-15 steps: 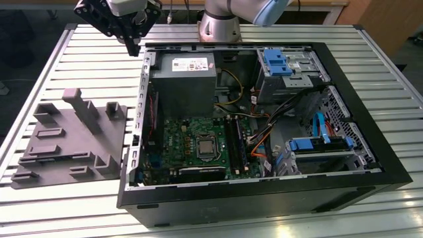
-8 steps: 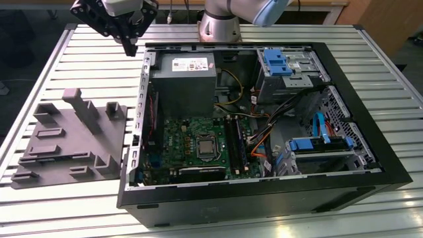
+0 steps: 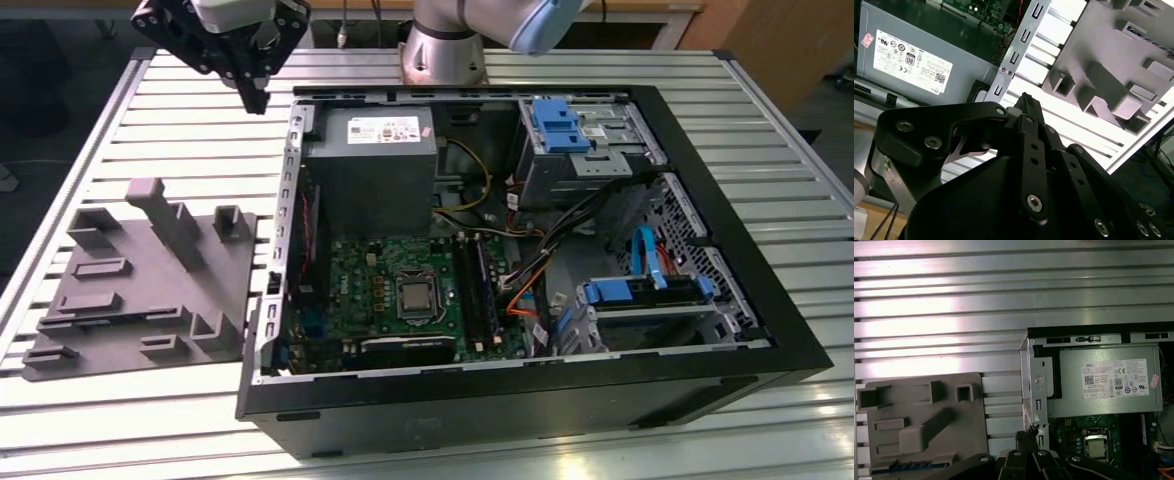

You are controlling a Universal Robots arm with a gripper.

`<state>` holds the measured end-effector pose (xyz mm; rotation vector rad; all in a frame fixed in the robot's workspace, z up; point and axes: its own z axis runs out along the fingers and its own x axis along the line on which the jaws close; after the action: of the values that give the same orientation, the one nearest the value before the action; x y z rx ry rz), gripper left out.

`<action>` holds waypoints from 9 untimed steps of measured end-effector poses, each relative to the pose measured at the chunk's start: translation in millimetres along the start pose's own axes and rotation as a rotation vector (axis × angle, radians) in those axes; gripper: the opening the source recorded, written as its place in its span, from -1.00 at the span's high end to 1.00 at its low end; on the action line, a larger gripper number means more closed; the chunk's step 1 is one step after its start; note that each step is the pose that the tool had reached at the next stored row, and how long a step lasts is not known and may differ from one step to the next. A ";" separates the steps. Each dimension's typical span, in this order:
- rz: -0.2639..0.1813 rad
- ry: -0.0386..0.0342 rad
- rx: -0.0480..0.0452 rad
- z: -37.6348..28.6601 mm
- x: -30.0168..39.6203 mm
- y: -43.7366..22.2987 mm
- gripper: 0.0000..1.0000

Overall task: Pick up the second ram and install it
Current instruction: 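Reach for the second ram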

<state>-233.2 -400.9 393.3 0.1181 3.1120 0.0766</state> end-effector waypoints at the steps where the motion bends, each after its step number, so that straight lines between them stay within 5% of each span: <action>1: 0.000 0.0000 0.0000 0.0 1.0 -0.1 0.79; 9: 0.000 0.0000 -0.0005 -0.2 8.9 -0.8 0.79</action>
<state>-242.1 -401.0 393.3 0.1181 3.1120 0.0774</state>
